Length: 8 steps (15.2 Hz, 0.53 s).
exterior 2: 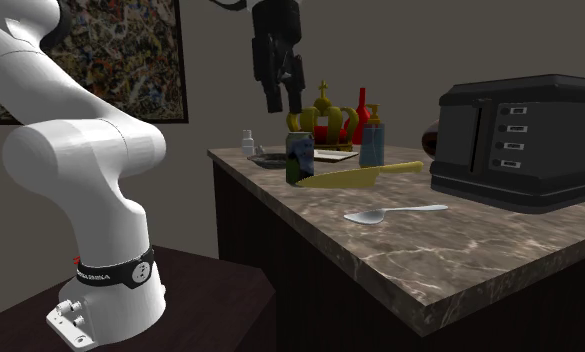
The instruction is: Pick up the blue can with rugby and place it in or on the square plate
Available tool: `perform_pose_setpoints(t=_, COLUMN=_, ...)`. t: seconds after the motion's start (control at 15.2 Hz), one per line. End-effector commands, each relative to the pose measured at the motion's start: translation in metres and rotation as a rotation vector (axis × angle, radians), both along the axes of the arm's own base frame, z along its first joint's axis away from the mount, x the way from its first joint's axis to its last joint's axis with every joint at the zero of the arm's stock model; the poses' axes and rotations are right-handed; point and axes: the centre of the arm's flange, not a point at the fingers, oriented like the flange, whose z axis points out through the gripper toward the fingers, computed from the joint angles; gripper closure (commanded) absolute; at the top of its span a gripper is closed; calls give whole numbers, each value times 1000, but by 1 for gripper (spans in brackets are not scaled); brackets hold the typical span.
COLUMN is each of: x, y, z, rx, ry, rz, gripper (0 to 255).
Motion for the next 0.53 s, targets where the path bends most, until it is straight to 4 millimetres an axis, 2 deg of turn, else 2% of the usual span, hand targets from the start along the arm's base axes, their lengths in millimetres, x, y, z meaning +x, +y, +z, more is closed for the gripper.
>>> perform_pose_setpoints(t=0.0, x=-7, y=27, z=-8, rx=3, ry=-4, rz=14, gripper=0)
perform_pose_setpoints(t=0.46, x=-32, y=106, z=-31, rx=13, ry=-19, rz=62, gripper=0)
